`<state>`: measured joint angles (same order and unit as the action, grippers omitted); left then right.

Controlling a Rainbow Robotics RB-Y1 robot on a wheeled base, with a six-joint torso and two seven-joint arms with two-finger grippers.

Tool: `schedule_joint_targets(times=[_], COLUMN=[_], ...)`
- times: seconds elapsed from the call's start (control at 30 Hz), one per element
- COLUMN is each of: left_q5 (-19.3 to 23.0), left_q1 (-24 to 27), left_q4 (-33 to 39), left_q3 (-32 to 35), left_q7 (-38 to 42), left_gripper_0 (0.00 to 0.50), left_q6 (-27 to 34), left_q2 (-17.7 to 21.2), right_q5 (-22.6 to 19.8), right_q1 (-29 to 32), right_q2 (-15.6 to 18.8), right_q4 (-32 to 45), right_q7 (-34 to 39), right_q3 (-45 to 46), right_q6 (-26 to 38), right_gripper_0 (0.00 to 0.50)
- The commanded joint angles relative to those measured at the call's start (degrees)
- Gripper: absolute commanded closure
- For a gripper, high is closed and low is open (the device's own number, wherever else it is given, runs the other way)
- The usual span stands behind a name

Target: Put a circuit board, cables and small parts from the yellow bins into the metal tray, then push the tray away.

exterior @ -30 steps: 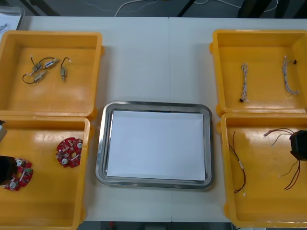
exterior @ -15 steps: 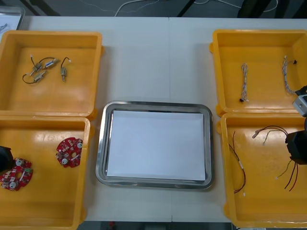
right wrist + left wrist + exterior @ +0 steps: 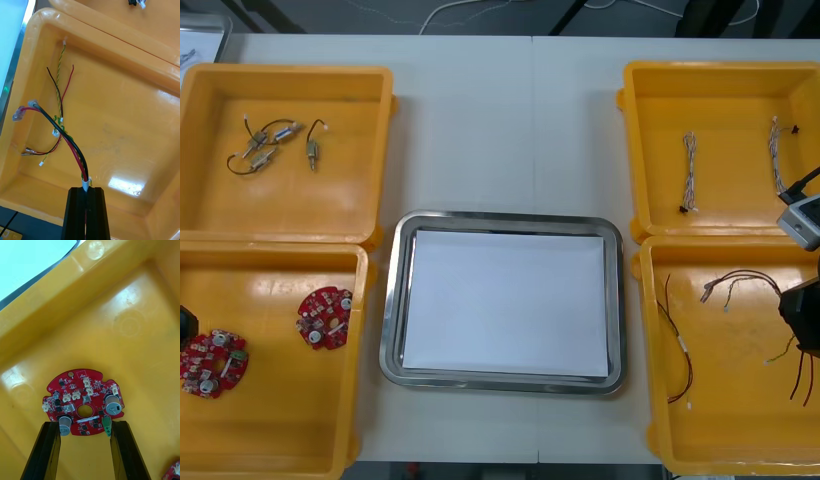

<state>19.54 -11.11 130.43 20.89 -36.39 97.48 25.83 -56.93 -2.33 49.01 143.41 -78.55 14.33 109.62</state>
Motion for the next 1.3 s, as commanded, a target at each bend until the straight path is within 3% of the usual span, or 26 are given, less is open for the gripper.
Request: schedule_joint_targets(times=[0.03, 0.43, 0.53, 0.73, 1.3], left_q5=[-3.7, -6.2, -6.6, -8.3, -10.8], left_q1=[1.4, 3.8, 4.5, 5.8, 4.0], left_q4=[2.1, 1.6, 0.7, -1.7, -6.2], left_q3=[-4.1, -5.4, -5.4, -5.5, -8.6], left_q7=[8.4, 10.4, 10.2, 9.9, 9.3], left_gripper_0=[0.107, 0.107, 0.139, 0.142, 0.142], left_q6=[-0.4, 0.5, 0.5, -0.6, -3.7], left_q2=[-1.7, -6.5, -7.5, -9.3, -10.0], right_q5=[-1.2, -2.0, -2.0, -2.2, -3.4], right_q1=[-1.5, -4.3, -4.8, -5.7, -9.9], right_q2=[2.8, 2.9, 2.9, 2.9, 2.8], right_q4=[1.8, 1.8, 1.8, 1.8, 0.9], right_q7=[-2.0, -0.8, -0.2, 0.7, 1.6], right_q3=[2.0, 2.0, 2.0, 2.1, -0.2], right_q6=[0.4, 0.4, 0.4, 0.4, 0.4], right_gripper_0=[0.5, 0.5, 0.5, 0.5, 0.5])
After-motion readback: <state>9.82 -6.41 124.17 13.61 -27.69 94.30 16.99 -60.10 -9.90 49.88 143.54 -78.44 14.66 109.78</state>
